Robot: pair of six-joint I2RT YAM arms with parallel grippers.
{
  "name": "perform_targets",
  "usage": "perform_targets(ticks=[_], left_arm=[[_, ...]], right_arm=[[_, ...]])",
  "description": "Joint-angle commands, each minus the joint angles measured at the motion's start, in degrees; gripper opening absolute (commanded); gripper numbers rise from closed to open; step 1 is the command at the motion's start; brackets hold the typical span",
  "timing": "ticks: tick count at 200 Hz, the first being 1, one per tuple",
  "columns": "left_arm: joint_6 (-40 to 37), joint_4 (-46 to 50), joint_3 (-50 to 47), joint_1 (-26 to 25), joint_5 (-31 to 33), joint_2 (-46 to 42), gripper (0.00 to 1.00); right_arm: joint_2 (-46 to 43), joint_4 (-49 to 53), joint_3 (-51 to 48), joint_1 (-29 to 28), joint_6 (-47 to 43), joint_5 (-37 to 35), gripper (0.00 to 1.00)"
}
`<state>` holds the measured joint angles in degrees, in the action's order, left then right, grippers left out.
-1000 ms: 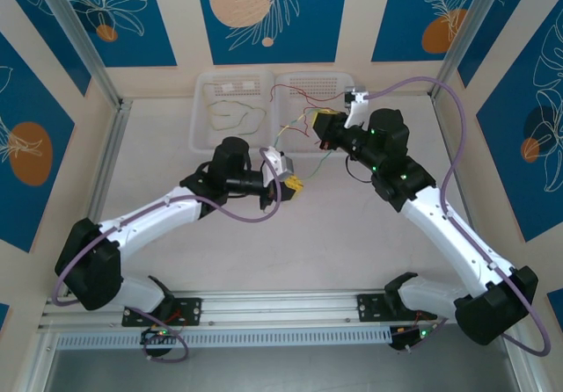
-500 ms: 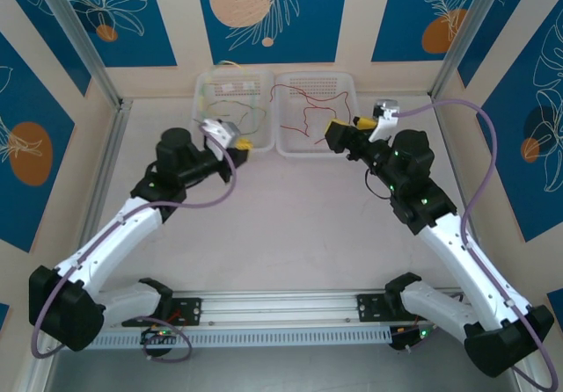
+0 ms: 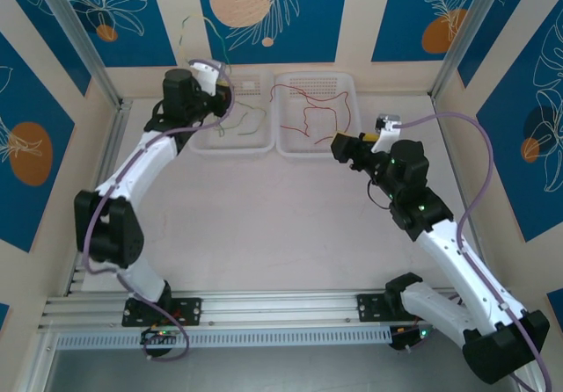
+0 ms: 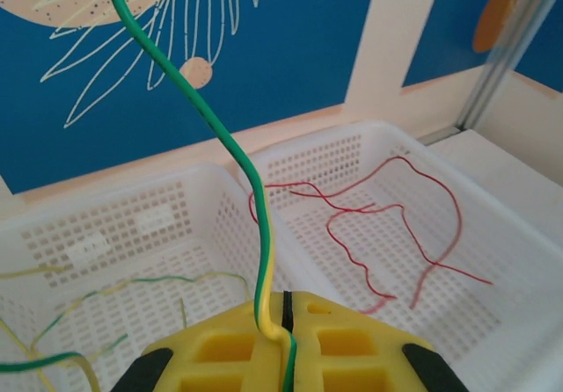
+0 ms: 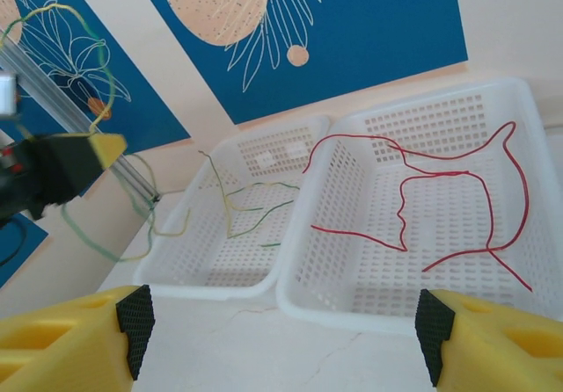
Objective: Untangle the cables
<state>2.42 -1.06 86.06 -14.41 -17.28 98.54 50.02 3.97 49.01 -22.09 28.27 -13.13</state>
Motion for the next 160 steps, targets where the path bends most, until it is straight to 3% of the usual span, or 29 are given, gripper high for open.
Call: perform_targets(ticks=[1, 62, 116, 139, 160], left_arm=[[-1.8, 1.3, 5.9, 0.8, 0.4, 6.8, 0.0], [-1.7, 8.1, 20.1, 0.8, 4.4, 23.4, 0.0], [0.5, 32.9, 37.7, 0.1, 12.2, 32.1, 0.0], [-2.6, 39.0, 43.6, -1.4, 17.0, 33.7, 0.0], [-2.6, 42.8, 47.5, -1.8, 17.6, 35.4, 0.0]], right_arm=[[-3.4, 1.1, -1.2, 0.6, -0.9, -1.8, 0.8], [-7.5, 6.1, -0.8, 1.4, -2.6, -2.7, 0.8], [-4.1, 8.8, 2.5, 2.4, -3.2, -1.3, 0.8], [-2.2, 7.6, 3.0, 2.4, -2.7, 0.0, 0.8], [-1.1, 6.3, 2.9, 2.3, -2.1, 0.6, 0.8]])
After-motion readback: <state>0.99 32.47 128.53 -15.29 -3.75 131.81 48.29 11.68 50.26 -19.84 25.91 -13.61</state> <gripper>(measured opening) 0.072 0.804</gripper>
